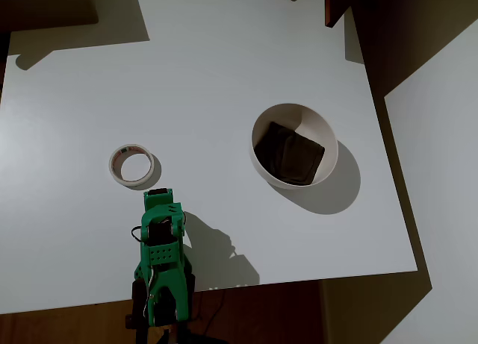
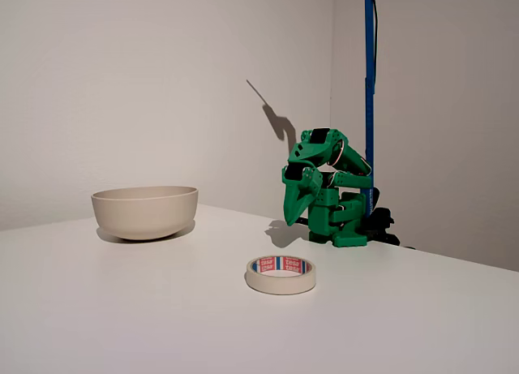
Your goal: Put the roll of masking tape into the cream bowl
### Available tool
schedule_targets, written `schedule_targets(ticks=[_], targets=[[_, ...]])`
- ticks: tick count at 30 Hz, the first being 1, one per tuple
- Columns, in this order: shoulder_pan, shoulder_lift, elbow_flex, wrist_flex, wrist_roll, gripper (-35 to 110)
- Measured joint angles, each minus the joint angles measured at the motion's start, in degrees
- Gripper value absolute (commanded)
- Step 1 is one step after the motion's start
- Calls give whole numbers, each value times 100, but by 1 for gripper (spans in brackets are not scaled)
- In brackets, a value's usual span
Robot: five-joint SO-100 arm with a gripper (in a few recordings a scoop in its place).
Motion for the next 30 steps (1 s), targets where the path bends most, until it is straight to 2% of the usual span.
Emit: schedule_targets(ticks=[30], targets=[[-176,-9,0,-35,255,-8]])
